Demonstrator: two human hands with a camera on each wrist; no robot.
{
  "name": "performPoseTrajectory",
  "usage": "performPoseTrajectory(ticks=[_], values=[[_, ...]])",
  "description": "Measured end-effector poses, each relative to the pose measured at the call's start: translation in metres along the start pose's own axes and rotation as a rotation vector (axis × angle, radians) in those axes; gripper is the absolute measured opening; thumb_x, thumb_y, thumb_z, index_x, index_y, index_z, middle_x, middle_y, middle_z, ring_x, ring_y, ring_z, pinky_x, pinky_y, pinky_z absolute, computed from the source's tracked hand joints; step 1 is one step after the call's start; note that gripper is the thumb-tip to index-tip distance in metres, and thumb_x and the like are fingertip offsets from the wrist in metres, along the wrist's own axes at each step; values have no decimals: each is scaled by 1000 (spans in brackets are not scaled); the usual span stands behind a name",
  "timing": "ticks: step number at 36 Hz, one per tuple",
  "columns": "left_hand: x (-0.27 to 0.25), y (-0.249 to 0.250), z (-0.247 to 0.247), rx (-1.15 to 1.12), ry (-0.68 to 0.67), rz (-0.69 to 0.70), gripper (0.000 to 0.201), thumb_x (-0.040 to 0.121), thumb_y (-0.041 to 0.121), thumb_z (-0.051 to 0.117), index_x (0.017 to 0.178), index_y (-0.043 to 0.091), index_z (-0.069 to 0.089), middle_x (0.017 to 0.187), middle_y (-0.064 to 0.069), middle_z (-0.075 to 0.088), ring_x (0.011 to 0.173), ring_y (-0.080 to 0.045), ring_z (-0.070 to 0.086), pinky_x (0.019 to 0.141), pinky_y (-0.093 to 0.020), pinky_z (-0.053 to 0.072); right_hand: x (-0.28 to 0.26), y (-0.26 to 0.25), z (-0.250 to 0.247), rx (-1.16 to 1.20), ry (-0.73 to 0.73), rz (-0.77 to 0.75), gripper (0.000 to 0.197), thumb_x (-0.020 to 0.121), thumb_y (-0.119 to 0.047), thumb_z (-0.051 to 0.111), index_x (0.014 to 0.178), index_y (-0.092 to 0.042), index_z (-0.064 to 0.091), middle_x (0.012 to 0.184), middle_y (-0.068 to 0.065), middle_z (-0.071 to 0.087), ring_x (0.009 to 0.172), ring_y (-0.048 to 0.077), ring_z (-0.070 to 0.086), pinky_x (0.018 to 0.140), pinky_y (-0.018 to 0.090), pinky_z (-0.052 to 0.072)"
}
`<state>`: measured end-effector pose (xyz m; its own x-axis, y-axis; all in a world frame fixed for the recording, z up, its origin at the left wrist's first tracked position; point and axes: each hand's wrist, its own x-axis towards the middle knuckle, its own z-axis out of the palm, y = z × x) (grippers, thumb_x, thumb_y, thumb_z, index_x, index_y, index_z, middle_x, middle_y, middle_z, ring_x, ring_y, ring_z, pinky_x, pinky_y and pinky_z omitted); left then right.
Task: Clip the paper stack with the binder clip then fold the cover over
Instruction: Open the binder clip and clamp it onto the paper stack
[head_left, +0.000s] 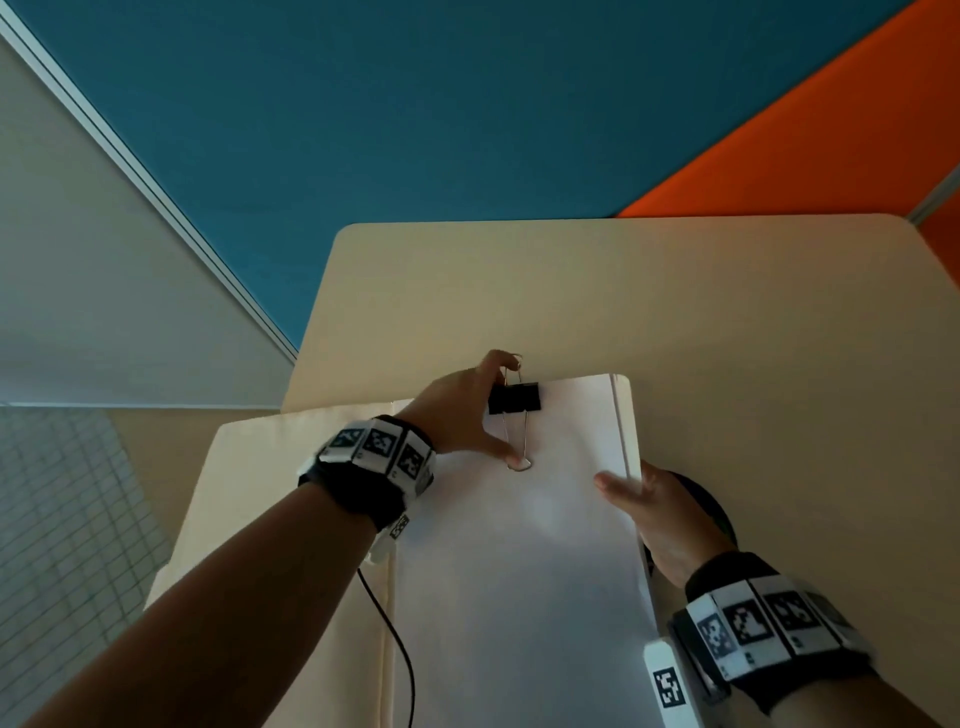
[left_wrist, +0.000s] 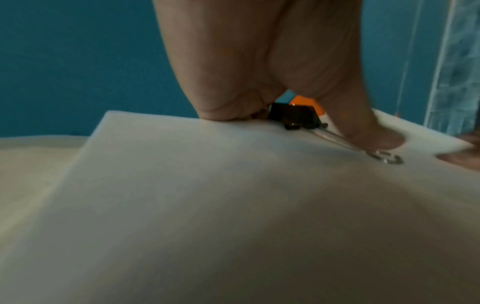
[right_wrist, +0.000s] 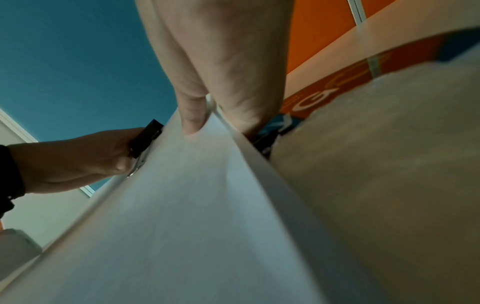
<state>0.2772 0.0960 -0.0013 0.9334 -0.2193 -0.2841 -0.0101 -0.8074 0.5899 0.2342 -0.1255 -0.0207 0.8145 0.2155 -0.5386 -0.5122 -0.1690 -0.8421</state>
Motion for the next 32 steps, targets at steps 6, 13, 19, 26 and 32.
performPoseTrajectory(ticks=[6, 13, 19, 26, 32], values=[[-2, 4, 1, 96, 200, 180, 92, 56, 41, 81, 129, 12, 34, 145, -2, 29, 119, -14, 45, 92, -19, 35, 1, 4, -2, 68, -30, -22, 28, 83, -14, 59, 110, -6, 57, 118, 24, 61, 111, 35, 57, 102, 48, 41], [-2, 10, -4, 104, 42, 65, 93, 65, 43, 75, 141, 22, 27, 149, 4, 37, 130, -17, 42, 104, -25, 33, 4, 13, -2, 153, -42, -80, 104, 32, -64, 79, 115, -5, 56, 116, 20, 64, 109, 30, 60, 100, 46, 44], [8, 19, -13, 113, -32, 7, 70, 58, 41, 80, 121, 22, 53, 103, 1, 66, 97, -18, 60, 75, -21, 41, 3, 14, -4, 155, -35, -103, 100, 38, -62, 78, 117, -4, 55, 115, 20, 64, 108, 32, 60, 94, 40, 49], [23, 31, -29, 228, -246, -30, 41, 58, 39, 81, 80, 11, 61, 69, 1, 56, 64, -15, 50, 54, -22, 34, 1, 14, -2, 125, -39, -134, 101, 36, -68, 76, 115, -7, 57, 115, 18, 65, 107, 30, 61, 102, 51, 43], [30, 30, -35, 194, -374, -116, 27, 64, 36, 77, 62, 19, 57, 59, 6, 50, 59, -13, 48, 61, -26, 36, 0, 10, 0, 99, 1, -112, 54, 71, -38, 70, 113, -6, 58, 112, 18, 66, 105, 30, 62, 102, 54, 42]])
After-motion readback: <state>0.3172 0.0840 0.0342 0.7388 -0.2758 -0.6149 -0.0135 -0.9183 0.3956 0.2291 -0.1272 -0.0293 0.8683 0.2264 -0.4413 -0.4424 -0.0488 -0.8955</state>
